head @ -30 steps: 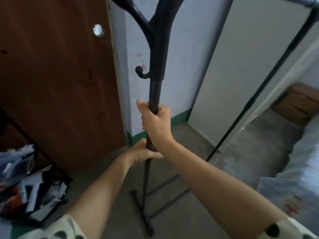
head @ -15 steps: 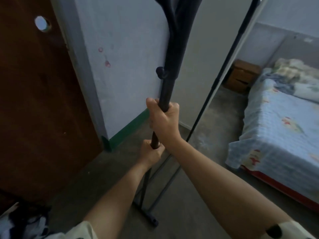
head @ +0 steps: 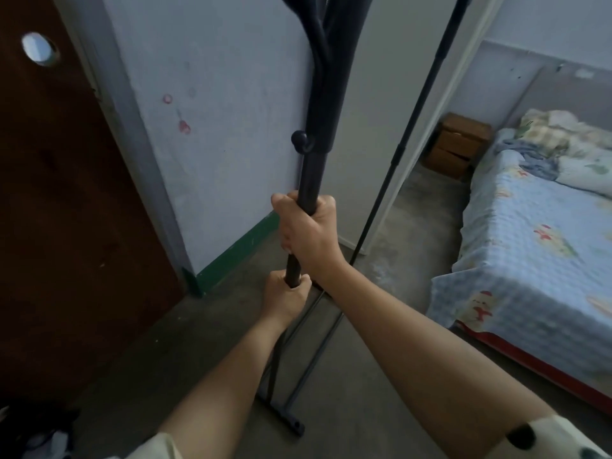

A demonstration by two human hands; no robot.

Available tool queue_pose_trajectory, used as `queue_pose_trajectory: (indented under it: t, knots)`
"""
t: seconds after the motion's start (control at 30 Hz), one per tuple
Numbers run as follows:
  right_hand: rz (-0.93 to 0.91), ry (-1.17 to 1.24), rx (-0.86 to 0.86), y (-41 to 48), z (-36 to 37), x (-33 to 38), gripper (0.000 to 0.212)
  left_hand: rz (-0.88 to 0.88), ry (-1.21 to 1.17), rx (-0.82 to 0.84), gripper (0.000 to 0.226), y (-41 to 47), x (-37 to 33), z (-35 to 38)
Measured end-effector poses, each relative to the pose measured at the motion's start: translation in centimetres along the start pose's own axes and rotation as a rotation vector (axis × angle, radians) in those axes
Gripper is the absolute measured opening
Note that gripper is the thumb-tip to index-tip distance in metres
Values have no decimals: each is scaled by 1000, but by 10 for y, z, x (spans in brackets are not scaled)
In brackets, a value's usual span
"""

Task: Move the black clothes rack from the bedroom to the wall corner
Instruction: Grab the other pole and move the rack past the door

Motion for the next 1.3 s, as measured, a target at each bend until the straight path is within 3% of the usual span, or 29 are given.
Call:
queue_pose_trajectory:
  t: [0.7, 1.3]
  knots:
    - [78, 58, 225, 82, -134, -6, 42, -39, -62, -242, 25, 68, -39, 133]
    - [92, 51, 217, 184, -150, -30, 41, 0, -64, -255, 31, 180, -54, 145]
Point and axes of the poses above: each hand's wrist, its own y-axis towards the middle knuckle, its own z-axis out of the palm, x = y × z, the point moved 5 cm from there along y, towards the middle knuckle, and after that the axes turned 2 degrees about -z, right-handed, at the moved point
